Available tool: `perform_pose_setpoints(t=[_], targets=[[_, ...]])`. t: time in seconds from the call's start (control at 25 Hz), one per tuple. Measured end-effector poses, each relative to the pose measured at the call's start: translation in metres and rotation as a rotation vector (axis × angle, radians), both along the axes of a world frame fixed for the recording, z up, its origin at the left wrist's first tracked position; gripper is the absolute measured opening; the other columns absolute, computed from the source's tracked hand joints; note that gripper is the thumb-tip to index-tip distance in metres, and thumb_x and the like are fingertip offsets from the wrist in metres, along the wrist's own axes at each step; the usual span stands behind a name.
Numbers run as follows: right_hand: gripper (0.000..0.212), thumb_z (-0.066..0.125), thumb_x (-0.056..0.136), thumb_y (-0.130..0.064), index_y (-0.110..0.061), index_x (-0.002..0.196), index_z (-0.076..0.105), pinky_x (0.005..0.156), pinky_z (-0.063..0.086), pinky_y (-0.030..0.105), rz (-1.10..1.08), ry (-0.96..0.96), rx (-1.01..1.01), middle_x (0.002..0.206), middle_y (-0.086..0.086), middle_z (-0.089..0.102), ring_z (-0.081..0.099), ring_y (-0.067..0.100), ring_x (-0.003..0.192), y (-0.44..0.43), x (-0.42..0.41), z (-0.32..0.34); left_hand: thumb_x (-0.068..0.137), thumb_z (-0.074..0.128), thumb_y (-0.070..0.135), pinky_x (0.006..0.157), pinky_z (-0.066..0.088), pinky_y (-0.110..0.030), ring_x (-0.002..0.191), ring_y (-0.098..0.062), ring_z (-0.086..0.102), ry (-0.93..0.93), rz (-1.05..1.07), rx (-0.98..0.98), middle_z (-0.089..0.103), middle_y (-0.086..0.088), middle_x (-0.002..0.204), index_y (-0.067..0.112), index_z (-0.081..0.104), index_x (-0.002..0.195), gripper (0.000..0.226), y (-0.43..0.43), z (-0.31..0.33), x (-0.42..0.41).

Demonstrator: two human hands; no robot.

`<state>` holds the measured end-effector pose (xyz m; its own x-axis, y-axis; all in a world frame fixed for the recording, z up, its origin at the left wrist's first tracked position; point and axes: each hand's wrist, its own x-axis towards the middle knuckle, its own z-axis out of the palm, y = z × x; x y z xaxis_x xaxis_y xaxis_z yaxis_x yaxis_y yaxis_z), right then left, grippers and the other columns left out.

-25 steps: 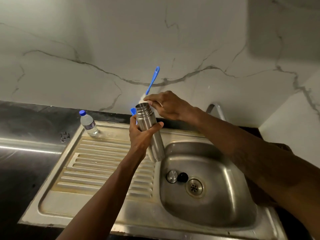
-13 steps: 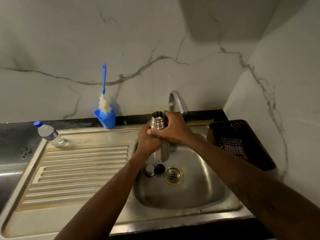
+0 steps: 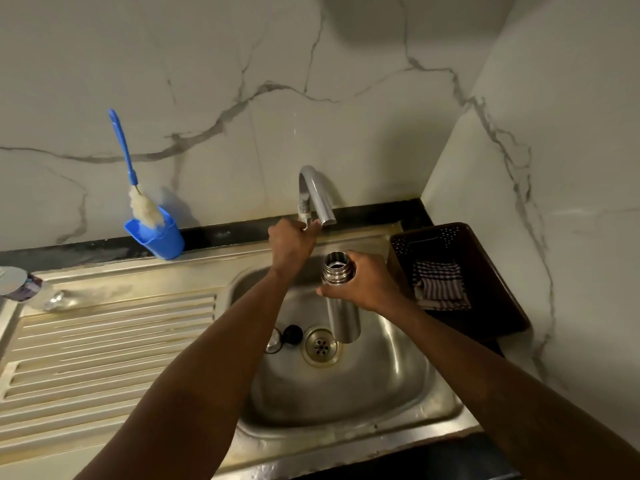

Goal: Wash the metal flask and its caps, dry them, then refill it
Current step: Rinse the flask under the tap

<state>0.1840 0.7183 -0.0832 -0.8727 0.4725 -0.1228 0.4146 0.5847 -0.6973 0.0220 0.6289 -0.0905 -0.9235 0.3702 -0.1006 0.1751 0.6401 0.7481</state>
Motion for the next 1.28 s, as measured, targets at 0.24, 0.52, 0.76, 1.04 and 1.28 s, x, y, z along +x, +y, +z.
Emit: perform_pose_setpoints(t=[0.24, 0.52, 0.76, 1.04, 1.28], targets=[[0.07, 0.093, 0.054, -0.062, -0.03, 0.111, 0.068, 0.073, 0.051, 0.017, -0.022, -0.027, -0.013, 0.098, -0.013, 0.072, 0.065, 0.0, 0.09, 0.01, -0.014, -0.012, 0.098, 0.069, 0.041, 0.068, 0.033, -0.035, 0.079, -0.031, 0.055, 0.105, 0.032, -0.031, 0.058, -0.007, 0.068, 0.004, 0.073, 0.076, 0.044, 0.019, -0.021, -0.013], [0.061, 0.094, 0.059, -0.054, -0.029, 0.109, 0.069, 0.075, 0.052, 0.019, -0.005, -0.04, -0.05, 0.091, -0.016, 0.069, 0.062, -0.004, 0.084, 0.005, -0.024, -0.018, 0.105, 0.059, 0.028, 0.075, 0.039, -0.034, 0.075, -0.027, 0.051, -0.017, 0.218, 0.078, 0.057, -0.011, 0.071, -0.007, 0.076, 0.085, 0.043, 0.014, -0.018, -0.013], [0.065, 0.093, 0.062, -0.051, -0.03, 0.117, 0.066, 0.073, 0.047, 0.016, 0.022, -0.053, -0.103, 0.098, -0.016, 0.068, 0.063, -0.002, 0.089, 0.003, -0.025, -0.021, 0.105, 0.059, 0.043, 0.064, 0.043, -0.031, 0.061, -0.019, 0.061, -0.175, 0.239, 0.162, 0.064, -0.005, 0.066, 0.004, 0.072, 0.077, 0.05, 0.009, -0.023, -0.01], [0.077, 0.079, 0.085, -0.045, -0.034, 0.148, 0.037, 0.076, 0.056, 0.03, -0.113, -0.094, -0.456, 0.128, -0.002, 0.057, 0.064, 0.016, 0.103, 0.017, -0.04, -0.03, 0.096, 0.039, 0.079, 0.104, 0.052, -0.056, 0.114, -0.035, 0.067, -1.001, -0.036, 0.294, 0.071, -0.02, 0.124, 0.012, 0.063, 0.132, 0.079, -0.035, -0.072, 0.049], [0.053, 0.058, 0.098, -0.056, -0.019, 0.132, 0.044, 0.08, 0.06, 0.044, -0.414, -0.264, -0.726, 0.111, 0.012, 0.065, 0.068, 0.028, 0.093, 0.011, -0.058, -0.051, 0.102, 0.041, 0.065, 0.083, 0.063, -0.043, 0.092, -0.034, 0.073, -1.143, -0.171, 0.335, 0.074, -0.023, 0.11, 0.004, 0.06, 0.131, 0.07, -0.041, -0.061, 0.054]])
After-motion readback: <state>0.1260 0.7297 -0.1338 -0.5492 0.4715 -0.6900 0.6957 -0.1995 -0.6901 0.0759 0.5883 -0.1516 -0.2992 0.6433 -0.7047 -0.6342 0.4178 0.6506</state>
